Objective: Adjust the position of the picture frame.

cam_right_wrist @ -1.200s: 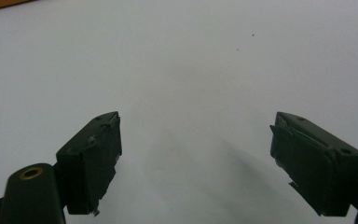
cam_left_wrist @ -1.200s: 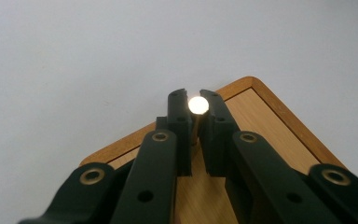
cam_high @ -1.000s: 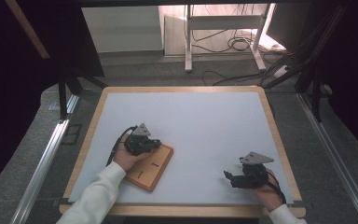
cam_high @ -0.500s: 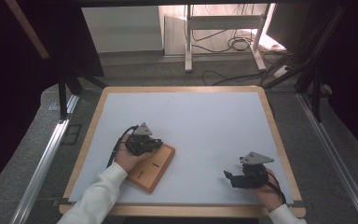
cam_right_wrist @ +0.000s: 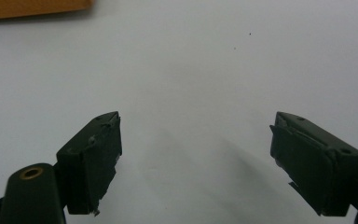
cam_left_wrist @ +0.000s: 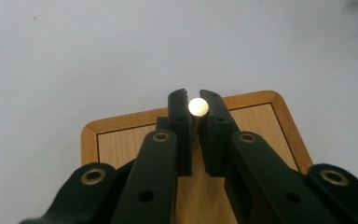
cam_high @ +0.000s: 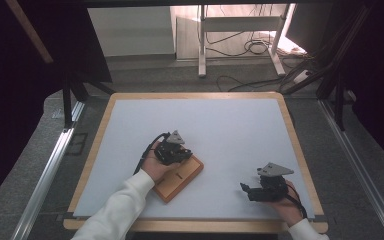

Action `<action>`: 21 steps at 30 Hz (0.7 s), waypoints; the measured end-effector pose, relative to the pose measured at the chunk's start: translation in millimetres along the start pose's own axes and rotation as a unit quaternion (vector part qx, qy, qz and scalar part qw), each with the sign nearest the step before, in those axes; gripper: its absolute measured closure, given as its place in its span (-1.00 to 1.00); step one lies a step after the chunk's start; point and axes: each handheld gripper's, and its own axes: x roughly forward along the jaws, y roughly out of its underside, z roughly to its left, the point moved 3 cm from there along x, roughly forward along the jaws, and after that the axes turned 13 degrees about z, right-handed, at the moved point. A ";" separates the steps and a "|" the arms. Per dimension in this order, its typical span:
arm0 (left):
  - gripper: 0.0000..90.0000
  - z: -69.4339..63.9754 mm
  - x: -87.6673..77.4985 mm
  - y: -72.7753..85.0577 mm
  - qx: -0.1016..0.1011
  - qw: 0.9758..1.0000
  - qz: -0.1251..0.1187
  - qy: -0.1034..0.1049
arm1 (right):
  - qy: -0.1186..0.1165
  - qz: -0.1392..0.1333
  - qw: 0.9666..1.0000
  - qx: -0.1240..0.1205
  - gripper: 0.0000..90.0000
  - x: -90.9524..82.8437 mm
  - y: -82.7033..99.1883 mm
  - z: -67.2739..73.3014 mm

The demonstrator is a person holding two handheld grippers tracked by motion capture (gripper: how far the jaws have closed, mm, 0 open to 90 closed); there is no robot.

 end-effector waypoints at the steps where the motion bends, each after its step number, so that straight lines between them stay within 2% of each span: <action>1: 0.87 -0.7 2.4 -1.3 0.002 1.000 0.003 0.001 | 0.000 0.000 1.000 -0.001 -0.64 0.0 0.1 -0.1; 8: 0.86 -0.1 5.9 -1.7 0.004 1.000 0.004 0.005 | 0.000 0.004 1.000 -0.001 -0.64 1.1 0.5 0.1; 9: 0.78 0.1 4.3 -1.9 0.003 1.000 -0.004 0.007 | 0.001 0.005 1.000 -0.002 -0.64 1.5 0.6 0.1; 10: 0.58 0.0 2.9 -1.8 0.004 1.000 -0.005 0.003 | 0.001 0.006 1.000 -0.002 -0.64 1.9 0.6 0.3; 11: 0.44 0.2 0.1 -0.7 0.008 1.000 -0.003 -0.006 | 0.001 0.006 1.000 -0.002 -0.64 2.0 0.7 0.4; 13: 0.23 0.1 -4.0 3.0 0.009 1.000 -0.002 -0.012 | 0.001 0.007 1.000 -0.003 -0.64 1.5 0.9 1.0; 14: 0.03 0.5 -6.0 5.0 0.007 1.000 -0.002 -0.015 | 0.002 0.005 1.000 -0.003 -0.64 1.4 1.0 0.9; 21: -0.21 11.0 -30.7 29.1 -0.008 1.000 -0.011 -0.017 | 0.004 0.007 1.000 -0.004 -0.64 1.1 1.2 -0.1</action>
